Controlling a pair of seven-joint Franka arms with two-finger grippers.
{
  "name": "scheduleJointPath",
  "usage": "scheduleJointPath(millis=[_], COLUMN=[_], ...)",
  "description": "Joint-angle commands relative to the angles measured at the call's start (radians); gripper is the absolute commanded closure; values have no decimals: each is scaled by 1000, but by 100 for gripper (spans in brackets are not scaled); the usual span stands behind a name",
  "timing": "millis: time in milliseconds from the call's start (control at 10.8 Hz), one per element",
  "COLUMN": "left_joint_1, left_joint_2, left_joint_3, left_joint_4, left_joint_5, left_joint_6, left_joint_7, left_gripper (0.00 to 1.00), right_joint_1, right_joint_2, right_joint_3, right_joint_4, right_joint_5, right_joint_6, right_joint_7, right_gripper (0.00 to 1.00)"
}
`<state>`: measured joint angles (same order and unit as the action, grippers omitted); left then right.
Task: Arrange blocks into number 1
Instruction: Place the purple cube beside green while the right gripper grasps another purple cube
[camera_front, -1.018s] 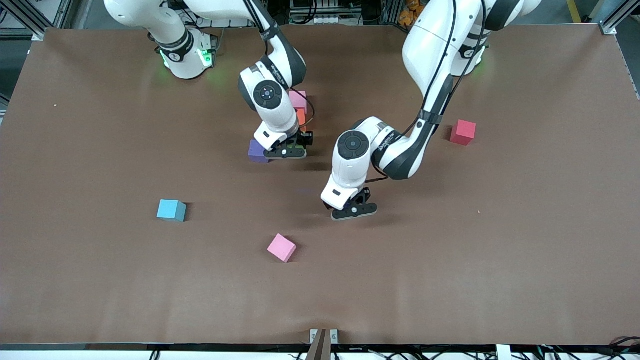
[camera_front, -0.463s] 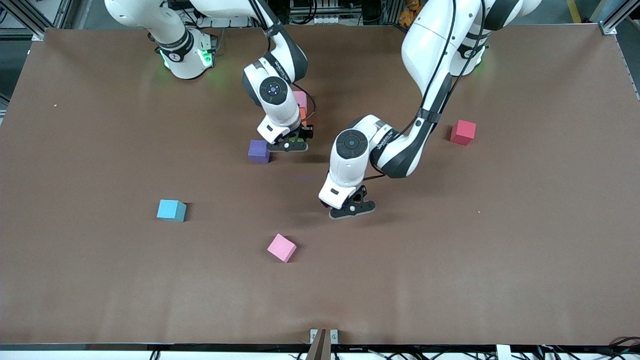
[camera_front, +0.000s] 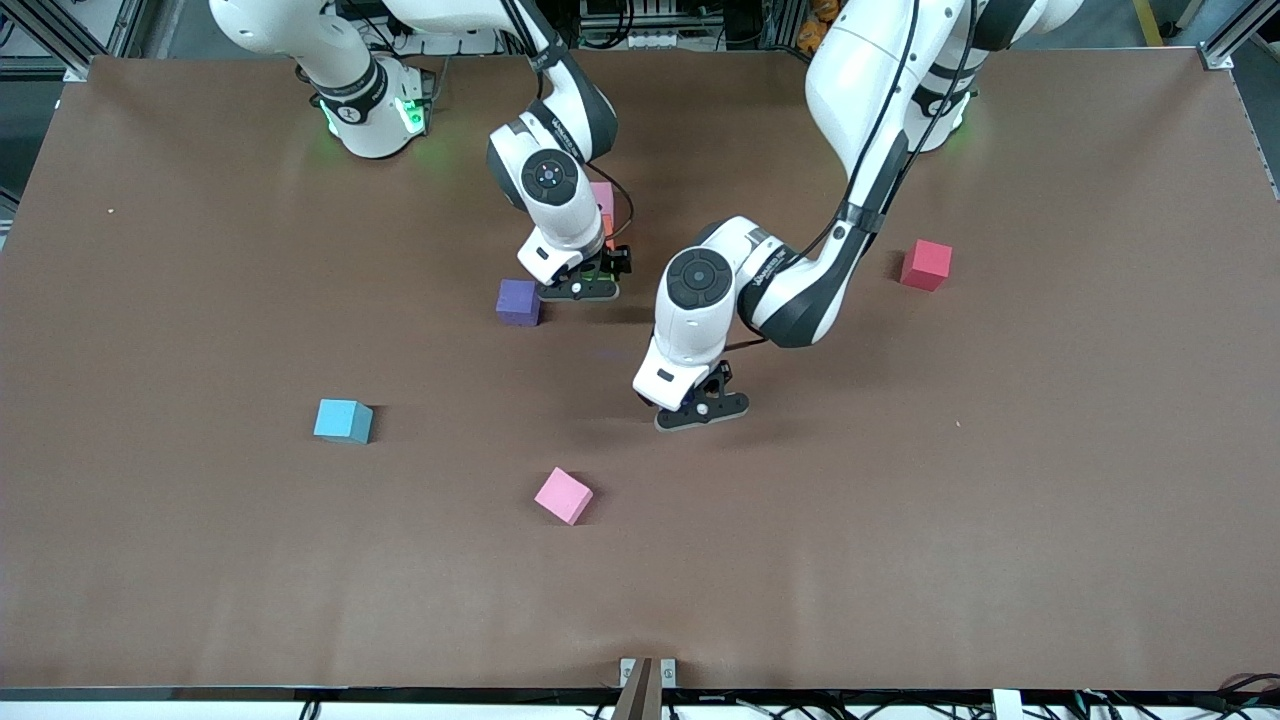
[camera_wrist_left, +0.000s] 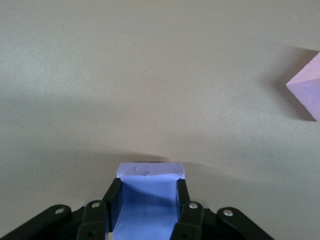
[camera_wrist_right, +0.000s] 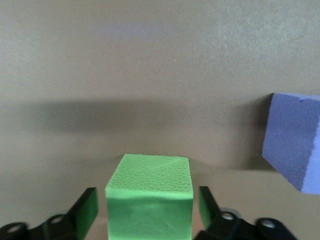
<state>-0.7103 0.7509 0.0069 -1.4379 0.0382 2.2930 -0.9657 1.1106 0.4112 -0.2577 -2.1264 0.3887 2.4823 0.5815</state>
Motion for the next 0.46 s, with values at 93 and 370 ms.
scheduleJointPath(millis=[93,370], left_joint_1=[-20,-67], left_joint_2=[-27,-30], left_joint_3=[2,10], left_joint_4=[-3,20], left_joint_5=[-20,-11], left_joint_6=[-35,-38], left_joint_7=[-21,-62], left_gripper=[100,100], right_joint_1=[-102,-256], right_joint_2=[-185,-226], right_joint_3=[-2,-2], right_joint_4=[-102,-158], right_joint_5=[-16,-16], right_joint_6=[-14,-16], right_joint_7=[-40,-205], right_gripper=[0,0])
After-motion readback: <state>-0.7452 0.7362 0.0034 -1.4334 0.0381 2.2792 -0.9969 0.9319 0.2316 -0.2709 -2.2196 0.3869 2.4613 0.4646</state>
